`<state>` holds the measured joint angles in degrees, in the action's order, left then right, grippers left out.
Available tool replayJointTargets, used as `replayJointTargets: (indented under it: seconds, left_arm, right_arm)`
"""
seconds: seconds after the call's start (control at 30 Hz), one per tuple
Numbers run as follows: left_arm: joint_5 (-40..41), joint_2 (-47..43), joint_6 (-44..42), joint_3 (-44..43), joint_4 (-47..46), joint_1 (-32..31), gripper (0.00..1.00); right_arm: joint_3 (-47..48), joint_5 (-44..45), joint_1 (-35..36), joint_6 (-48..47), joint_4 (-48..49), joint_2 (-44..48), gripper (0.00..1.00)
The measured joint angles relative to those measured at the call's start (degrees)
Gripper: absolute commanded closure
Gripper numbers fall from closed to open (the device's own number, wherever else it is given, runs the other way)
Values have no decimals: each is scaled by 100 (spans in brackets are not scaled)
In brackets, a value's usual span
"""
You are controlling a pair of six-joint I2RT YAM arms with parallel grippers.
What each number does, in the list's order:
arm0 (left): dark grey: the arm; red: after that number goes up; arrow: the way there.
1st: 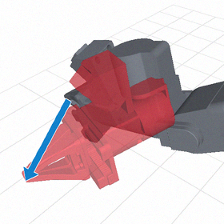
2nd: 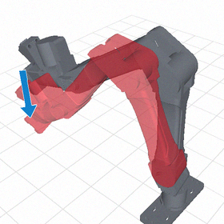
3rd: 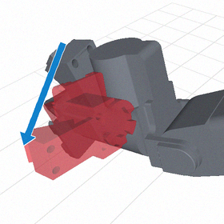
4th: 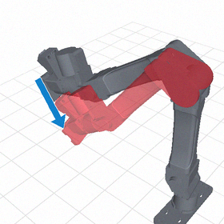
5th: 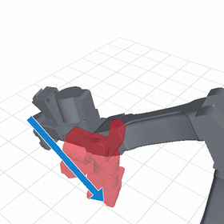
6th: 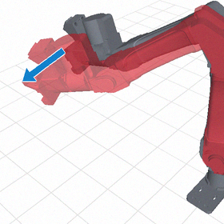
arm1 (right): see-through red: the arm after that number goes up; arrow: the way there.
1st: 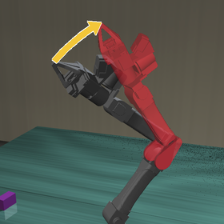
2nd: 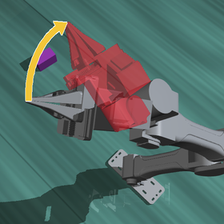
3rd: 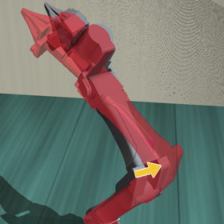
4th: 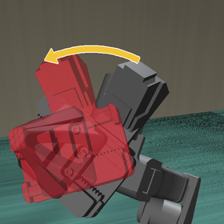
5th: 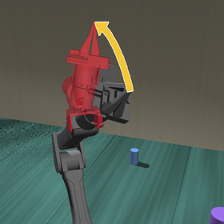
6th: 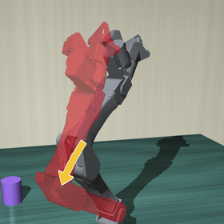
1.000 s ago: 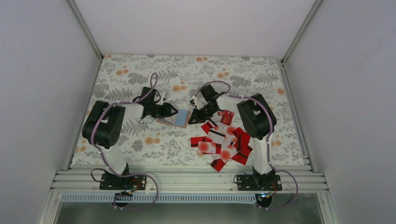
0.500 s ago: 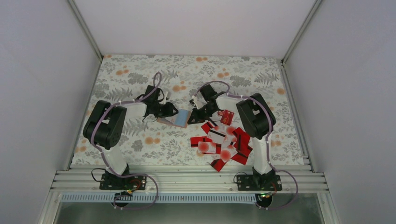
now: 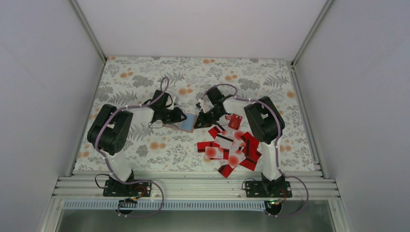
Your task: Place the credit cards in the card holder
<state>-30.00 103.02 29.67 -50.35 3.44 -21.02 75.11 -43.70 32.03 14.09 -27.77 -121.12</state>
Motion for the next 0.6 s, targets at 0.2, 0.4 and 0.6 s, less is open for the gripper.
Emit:
replayJointTargets:
  seconds: [0.2,0.4,0.6]
  left_arm:
    - [254,-44,-297,-190,284,-15,46]
    - [684,-127,-579,-352,686,-9,44]
    - [1043,-219,-763,-417,1043,-9,38]
  right_arm:
    - [-2,0,4,26,9,0,96]
    - [-9,0,13,72,39,0,96]
    - [-13,-2,26,87,76,0,96]
